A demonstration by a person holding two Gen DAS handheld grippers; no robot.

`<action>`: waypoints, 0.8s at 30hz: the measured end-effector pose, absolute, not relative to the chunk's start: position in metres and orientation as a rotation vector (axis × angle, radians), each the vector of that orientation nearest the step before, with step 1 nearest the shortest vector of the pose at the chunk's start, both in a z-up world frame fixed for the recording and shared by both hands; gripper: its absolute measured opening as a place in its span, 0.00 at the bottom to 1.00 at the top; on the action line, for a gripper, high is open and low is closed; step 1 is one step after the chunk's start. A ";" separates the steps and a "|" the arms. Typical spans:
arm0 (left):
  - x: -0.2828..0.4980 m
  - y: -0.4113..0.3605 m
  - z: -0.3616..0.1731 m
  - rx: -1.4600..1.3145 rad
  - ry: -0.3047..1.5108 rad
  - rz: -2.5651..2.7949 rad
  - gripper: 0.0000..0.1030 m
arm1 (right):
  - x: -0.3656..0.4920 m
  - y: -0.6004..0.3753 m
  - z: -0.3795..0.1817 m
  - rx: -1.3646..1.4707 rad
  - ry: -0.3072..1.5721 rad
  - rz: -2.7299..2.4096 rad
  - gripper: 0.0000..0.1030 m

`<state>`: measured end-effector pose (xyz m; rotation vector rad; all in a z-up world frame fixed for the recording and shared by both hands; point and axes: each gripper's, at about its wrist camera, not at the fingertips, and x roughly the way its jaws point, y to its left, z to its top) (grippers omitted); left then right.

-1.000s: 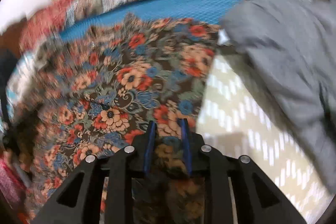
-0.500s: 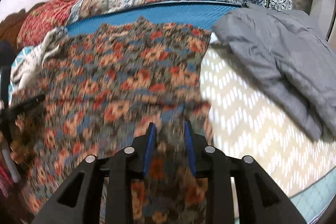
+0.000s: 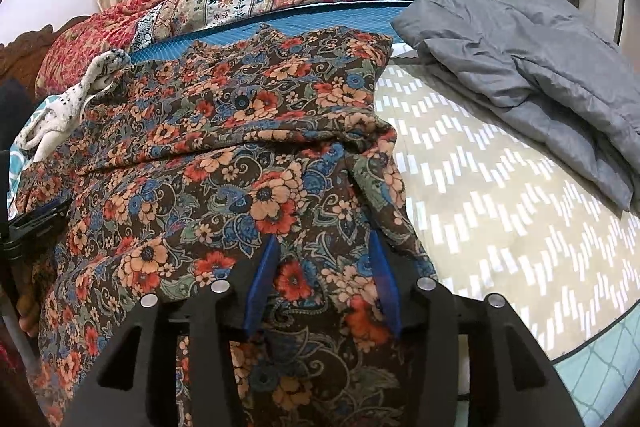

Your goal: Fold large clothes

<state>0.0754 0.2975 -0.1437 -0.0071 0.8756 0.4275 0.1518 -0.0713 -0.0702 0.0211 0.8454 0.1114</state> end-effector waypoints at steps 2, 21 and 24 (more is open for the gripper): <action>0.076 0.298 -0.145 -0.014 0.873 0.425 0.38 | 0.151 -0.069 -0.071 0.005 0.845 0.105 0.26; 0.072 0.299 -0.144 -0.038 0.867 0.422 0.39 | 0.151 -0.067 -0.072 -0.003 0.841 0.101 0.24; 0.073 0.299 -0.144 -0.046 0.865 0.422 0.39 | 0.152 -0.065 -0.072 -0.006 0.841 0.100 0.23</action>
